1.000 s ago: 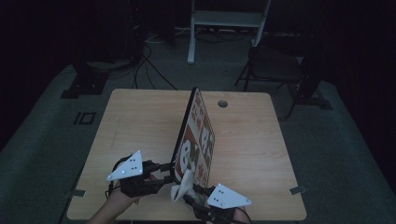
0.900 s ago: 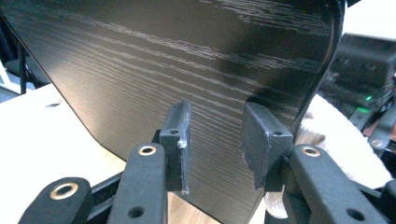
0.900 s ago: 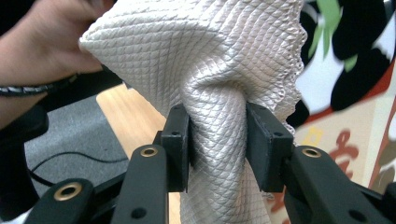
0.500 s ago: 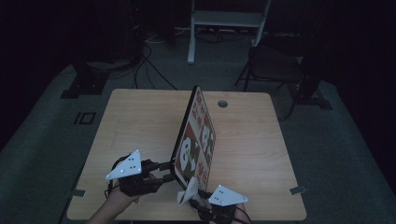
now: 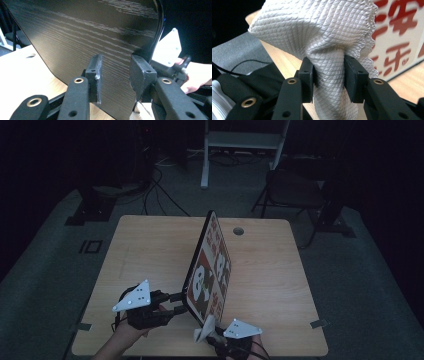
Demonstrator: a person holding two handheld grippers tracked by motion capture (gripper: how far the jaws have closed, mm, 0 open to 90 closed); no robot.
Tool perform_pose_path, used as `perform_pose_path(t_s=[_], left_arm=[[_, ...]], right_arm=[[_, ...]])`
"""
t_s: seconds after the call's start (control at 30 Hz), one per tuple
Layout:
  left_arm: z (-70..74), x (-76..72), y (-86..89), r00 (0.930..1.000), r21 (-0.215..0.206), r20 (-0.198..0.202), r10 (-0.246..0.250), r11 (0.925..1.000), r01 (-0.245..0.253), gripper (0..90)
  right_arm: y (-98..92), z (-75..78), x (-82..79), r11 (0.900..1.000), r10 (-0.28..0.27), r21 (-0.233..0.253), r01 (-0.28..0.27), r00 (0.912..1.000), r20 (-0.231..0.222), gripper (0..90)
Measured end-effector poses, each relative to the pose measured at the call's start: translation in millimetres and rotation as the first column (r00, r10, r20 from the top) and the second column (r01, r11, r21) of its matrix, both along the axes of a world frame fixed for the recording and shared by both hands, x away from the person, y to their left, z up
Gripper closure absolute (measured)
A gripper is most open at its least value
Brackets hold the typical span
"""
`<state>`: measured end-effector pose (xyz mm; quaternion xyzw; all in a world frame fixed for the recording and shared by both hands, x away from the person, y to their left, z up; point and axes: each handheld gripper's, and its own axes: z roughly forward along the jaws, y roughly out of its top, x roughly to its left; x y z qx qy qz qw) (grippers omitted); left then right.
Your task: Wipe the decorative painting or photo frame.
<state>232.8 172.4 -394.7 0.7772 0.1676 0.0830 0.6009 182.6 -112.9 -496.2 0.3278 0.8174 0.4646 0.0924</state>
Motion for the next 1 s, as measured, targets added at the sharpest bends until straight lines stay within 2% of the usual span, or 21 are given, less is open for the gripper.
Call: perform_pose_path(t_s=[0.3, 0.37, 0.43, 0.53, 0.6, 0.63, 0.73, 0.8, 0.93, 1.0], left_arm=[[-0.3, 0.4, 0.3, 1.0, -0.004, 0.001, -0.005, 1.0, 0.005, 63.0], [-0.5, 1.0, 0.9, 1.0, -0.004, -0.001, -0.003, 1.0, 0.003, 61.0], [-0.7, 1.3, 1.9, 1.0, -0.006, 0.002, 0.003, 1.0, -0.003, 60.7], [-0.5, 1.7, 3.1, 1.0, -0.006, 0.001, 0.003, 1.0, -0.003, 59.5], [-0.3, 1.2, 3.0, 1.0, -0.005, 0.003, 0.001, 1.0, -0.001, 58.3], [-0.1, 1.1, 2.8, 1.0, -0.002, 0.007, 0.0, 1.0, 0.0, 57.7], [0.1, 0.5, 2.4, 1.0, 0.001, 0.008, 0.0, 1.0, 0.0, 57.5], [-0.1, 0.1, 2.3, 1.0, 0.002, 0.009, -0.003, 1.0, 0.003, 57.5], [-0.7, -0.9, 1.6, 1.0, 0.005, 0.002, -0.007, 1.0, 0.007, 56.1], [-1.0, -0.9, 1.7, 0.9999, 0.004, -0.002, -0.011, 0.9999, 0.011, 55.7]], right_arm=[[-5.6, -24.4, 4.9, 0.998, -0.011, -0.057, 0.006, 0.9964, -0.084, 63.2], [-7.0, -27.9, 5.0, 0.998, -0.009, -0.068, 0.002, 0.9947, -0.102, 67.1], [-9.0, -28.0, 3.6, 0.997, 0.005, -0.07, -0.013, 0.9932, -0.116, 76.9], [-12.5, -26.9, 1.0, 0.998, 0.018, -0.059, -0.026, 0.9903, -0.138, 79.4], [-17.5, -23.2, -1.4, 0.999, 0.02, -0.03, -0.025, 0.9882, -0.152, 79.7], [-19.3, -21.2, -3.0, 0.999, 0.026, -0.034, -0.031, 0.9881, -0.152, 79.8], [-24.9, -13.6, -7.5, 0.999, 0.03, -0.01, -0.032, 0.9893, -0.143, 79.8], [-28.9, -7.6, -10.0, 0.999, 0.03, 0.025, -0.027, 0.9907, -0.133, 79.8], [-40.1, 13.2, -14.5, 0.995, 0.028, 0.096, -0.019, 0.9949, -0.097, 79.7], [-45.4, 25.7, -15.7, 0.993, 0.015, 0.12, -0.008, 0.9978, -0.064, 79.8]])
